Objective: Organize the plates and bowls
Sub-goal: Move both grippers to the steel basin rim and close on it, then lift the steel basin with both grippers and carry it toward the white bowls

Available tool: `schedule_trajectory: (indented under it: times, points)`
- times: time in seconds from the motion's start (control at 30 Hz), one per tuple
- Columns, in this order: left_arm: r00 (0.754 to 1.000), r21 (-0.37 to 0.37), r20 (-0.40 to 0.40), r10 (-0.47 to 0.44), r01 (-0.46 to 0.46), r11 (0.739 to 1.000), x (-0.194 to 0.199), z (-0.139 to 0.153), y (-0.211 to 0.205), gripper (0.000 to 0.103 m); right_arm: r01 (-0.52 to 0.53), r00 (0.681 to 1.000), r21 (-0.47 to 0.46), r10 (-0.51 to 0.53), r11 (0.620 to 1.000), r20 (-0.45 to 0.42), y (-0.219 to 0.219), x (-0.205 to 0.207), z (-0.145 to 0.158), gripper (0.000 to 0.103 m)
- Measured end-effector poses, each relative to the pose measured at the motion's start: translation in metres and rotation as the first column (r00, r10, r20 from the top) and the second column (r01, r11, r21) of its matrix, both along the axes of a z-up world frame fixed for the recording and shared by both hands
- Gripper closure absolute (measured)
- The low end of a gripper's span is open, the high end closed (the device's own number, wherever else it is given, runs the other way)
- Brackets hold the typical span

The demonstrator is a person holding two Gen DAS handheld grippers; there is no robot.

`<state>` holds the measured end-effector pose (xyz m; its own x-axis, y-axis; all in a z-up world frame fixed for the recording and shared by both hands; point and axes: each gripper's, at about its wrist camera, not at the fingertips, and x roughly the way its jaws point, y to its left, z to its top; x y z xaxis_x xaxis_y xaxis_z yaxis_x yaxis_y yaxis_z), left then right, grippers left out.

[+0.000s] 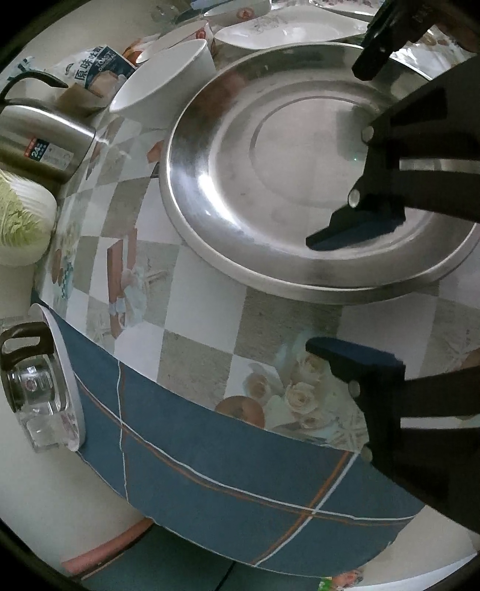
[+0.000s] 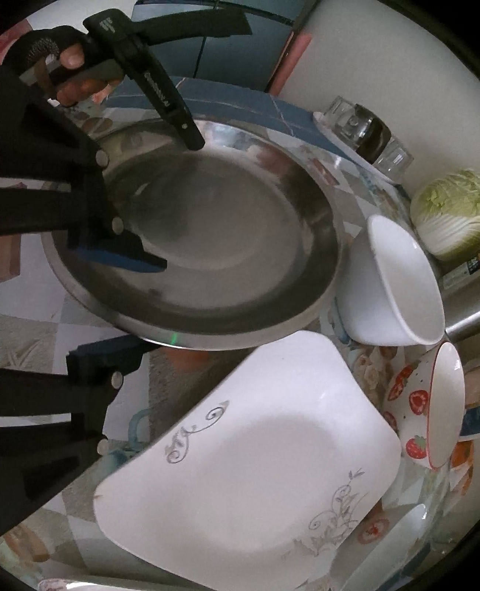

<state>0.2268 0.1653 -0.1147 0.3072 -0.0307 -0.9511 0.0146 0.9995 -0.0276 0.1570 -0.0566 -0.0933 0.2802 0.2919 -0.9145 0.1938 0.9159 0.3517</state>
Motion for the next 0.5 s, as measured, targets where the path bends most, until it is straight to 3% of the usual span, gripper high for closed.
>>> schedule_trajectory:
  times: [0.2,0.5]
  points:
    - [1.0,-0.038,-0.004,-0.003,0.003,0.999,0.011,-0.003,0.003,0.075,0.01,1.0,0.015,-0.011,1.0,0.022,-0.006,0.004,-0.003,0.082]
    - [1.0,-0.047,0.008,0.019,-0.019,0.999,0.014,-0.002,0.007,0.079,-0.014,0.998,0.01,0.014,1.0,0.054,-0.008,0.01,-0.004,0.089]
